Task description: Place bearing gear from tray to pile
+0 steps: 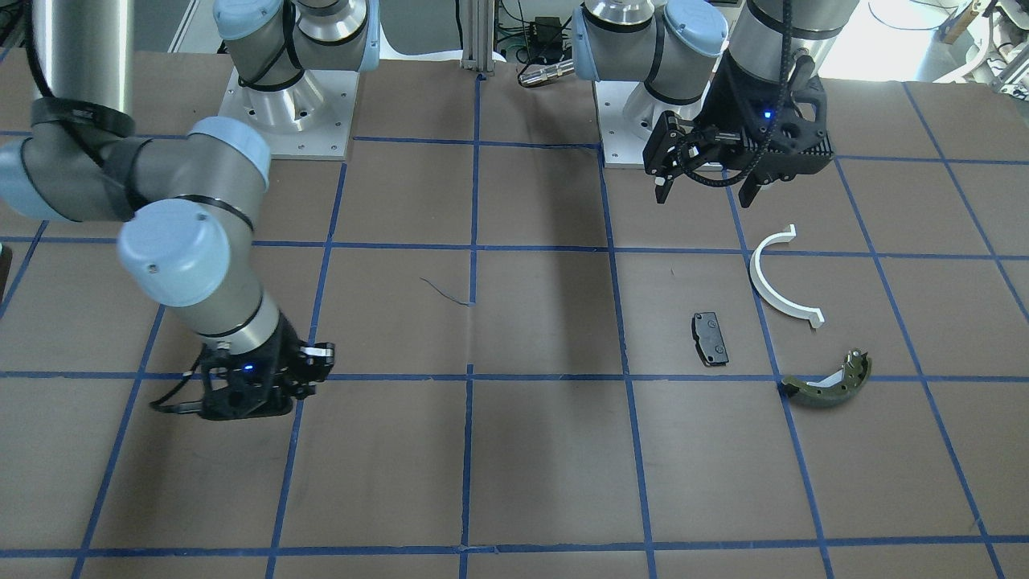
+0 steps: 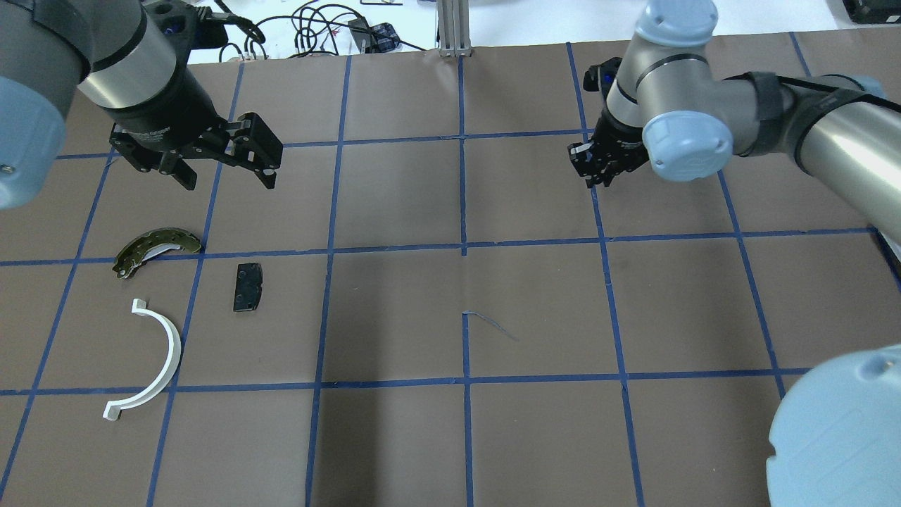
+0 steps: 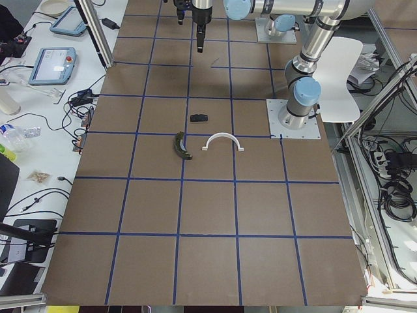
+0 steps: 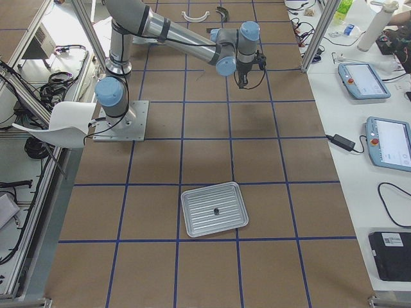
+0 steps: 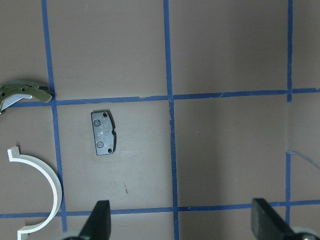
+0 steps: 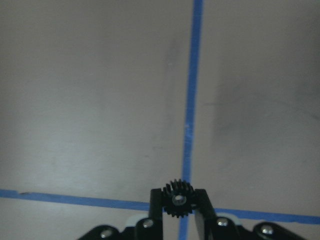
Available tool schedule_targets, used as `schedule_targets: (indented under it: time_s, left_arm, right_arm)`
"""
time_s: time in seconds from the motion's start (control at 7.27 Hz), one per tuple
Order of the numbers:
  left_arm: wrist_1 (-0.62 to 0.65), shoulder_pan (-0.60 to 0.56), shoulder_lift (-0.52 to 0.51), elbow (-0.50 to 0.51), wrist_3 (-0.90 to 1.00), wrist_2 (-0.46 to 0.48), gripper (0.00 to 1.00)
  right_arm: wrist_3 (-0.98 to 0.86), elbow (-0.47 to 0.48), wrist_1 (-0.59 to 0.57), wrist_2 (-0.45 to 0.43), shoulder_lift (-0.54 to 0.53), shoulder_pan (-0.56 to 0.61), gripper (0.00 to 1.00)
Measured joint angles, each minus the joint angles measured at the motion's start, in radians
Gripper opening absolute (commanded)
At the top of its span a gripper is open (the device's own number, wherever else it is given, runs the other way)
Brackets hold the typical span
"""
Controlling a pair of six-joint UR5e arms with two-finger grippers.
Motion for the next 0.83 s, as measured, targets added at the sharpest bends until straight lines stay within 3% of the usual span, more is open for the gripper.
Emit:
schedule_targets:
  time_s: [0.55,0.83]
  left_arm:
    - [0.0,0.0,0.0,0.0,0.0,0.0,1.0]
    - [0.0,-0.001,-0.004,0.002,0.0,-0.004,1.0]
  right_arm:
    - [0.192,0.001,-0.049,0.075,0.074,0.228,0.0]
    - [0.257,0.003,-0.084,0.077,0.118,0.282,0.37]
